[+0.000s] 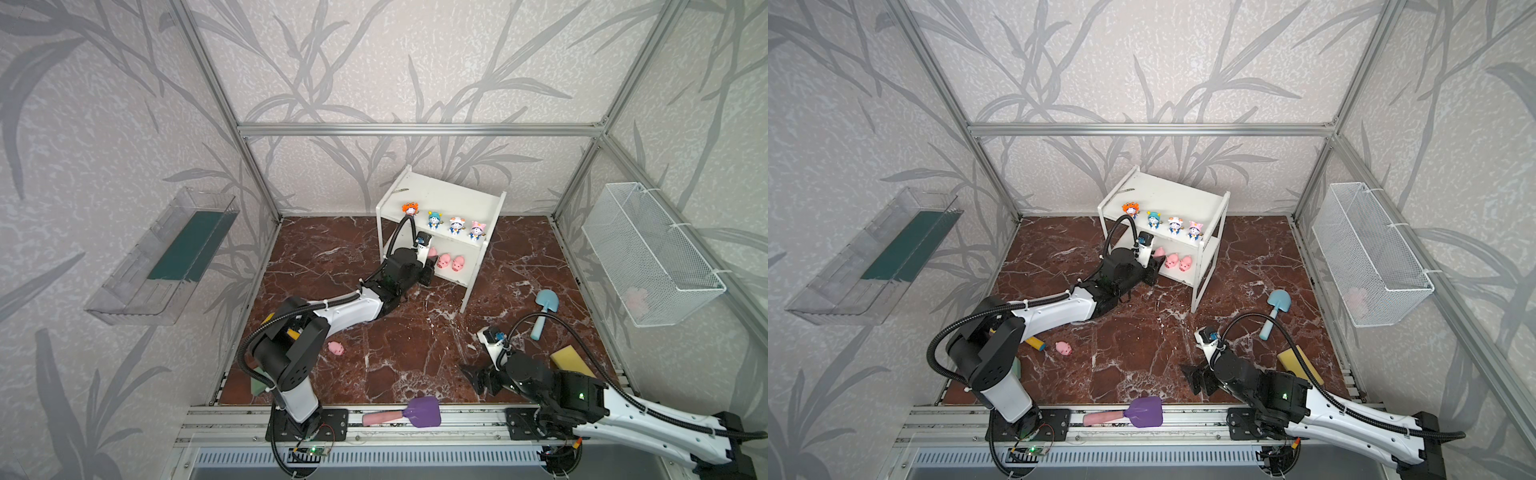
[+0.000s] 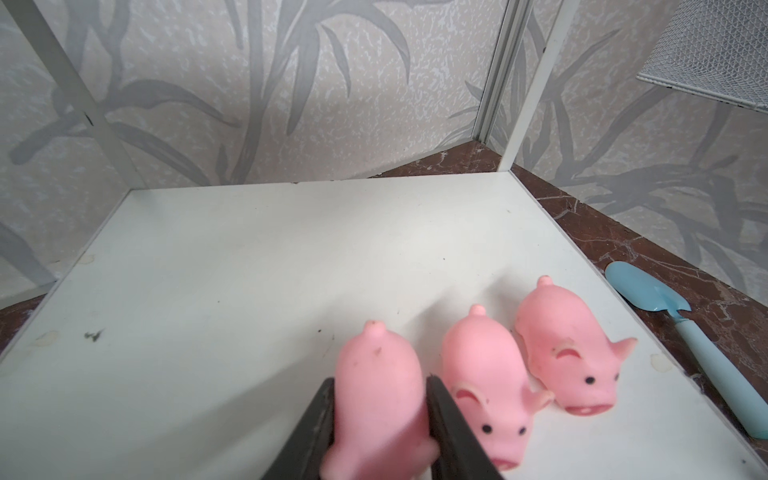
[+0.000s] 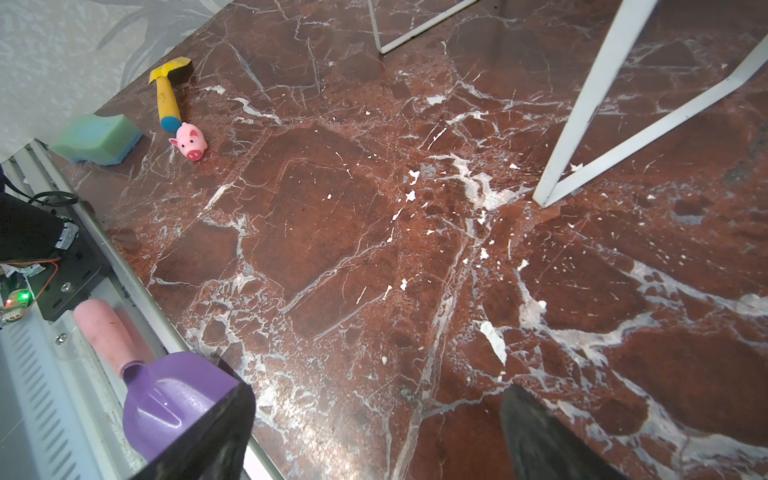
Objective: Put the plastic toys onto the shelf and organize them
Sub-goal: 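Lower the pink pig beside the two pigs and open the left gripper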
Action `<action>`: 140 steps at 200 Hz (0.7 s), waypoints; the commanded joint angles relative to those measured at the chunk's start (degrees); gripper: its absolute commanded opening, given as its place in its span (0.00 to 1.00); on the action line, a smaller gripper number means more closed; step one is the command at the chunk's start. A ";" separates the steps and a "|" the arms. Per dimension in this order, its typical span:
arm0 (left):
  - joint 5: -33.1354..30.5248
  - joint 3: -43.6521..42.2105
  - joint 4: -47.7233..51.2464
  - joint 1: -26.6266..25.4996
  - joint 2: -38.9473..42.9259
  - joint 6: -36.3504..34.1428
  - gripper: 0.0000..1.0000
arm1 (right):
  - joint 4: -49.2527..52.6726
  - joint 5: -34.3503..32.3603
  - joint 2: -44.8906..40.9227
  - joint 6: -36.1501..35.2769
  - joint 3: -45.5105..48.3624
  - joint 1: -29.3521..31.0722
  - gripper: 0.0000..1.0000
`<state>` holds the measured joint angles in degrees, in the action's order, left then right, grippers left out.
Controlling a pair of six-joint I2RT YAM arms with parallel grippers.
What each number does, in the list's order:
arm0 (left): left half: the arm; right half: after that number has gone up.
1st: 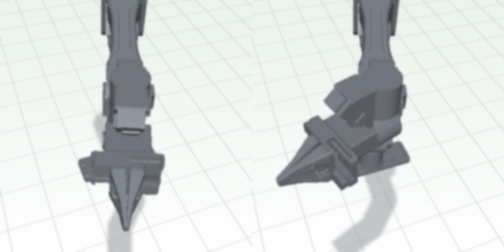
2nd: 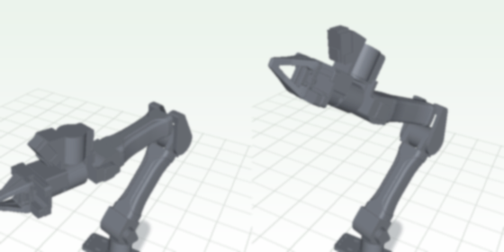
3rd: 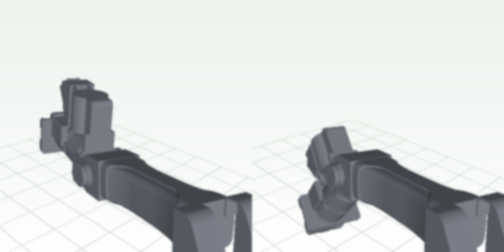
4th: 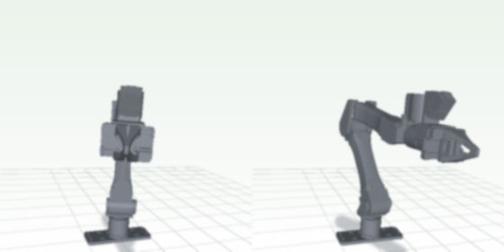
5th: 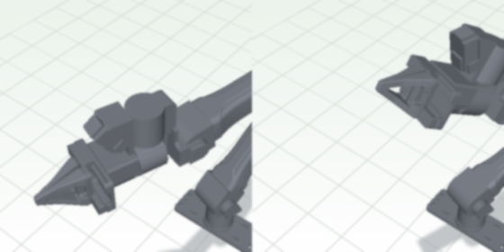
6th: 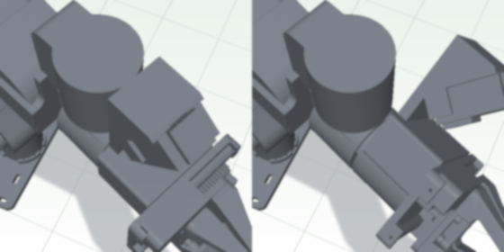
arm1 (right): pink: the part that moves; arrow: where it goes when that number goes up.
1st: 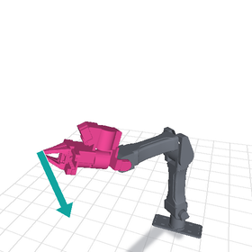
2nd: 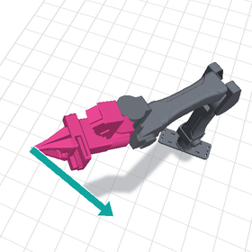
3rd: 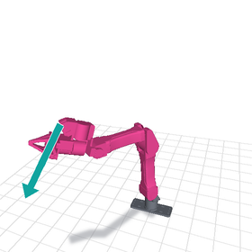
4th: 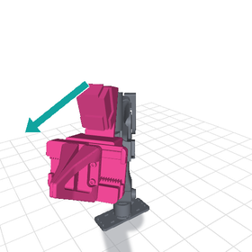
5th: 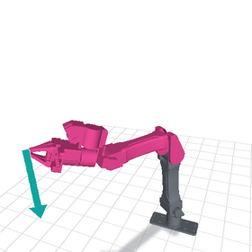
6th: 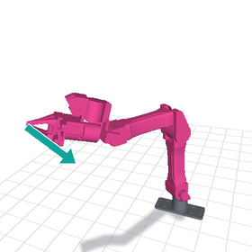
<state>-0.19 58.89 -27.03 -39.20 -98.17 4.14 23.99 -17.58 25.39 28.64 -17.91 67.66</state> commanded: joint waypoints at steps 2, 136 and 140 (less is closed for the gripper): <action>-1.21 1.22 0.22 0.30 -0.40 -0.06 0.40 | 0.86 -1.11 -0.95 -0.51 0.31 0.24 0.93; -2.82 -0.22 1.58 0.31 5.46 -0.80 0.57 | 0.61 -0.96 -1.07 -0.69 0.50 0.23 0.93; -2.73 -0.27 1.62 0.34 5.83 -0.82 0.57 | 0.61 -0.96 -1.10 -0.65 0.51 0.31 0.93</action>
<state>-2.28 58.87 -25.32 -39.20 -96.14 4.51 24.32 -17.58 24.64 28.62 -17.87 67.66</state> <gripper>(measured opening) 0.567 0.928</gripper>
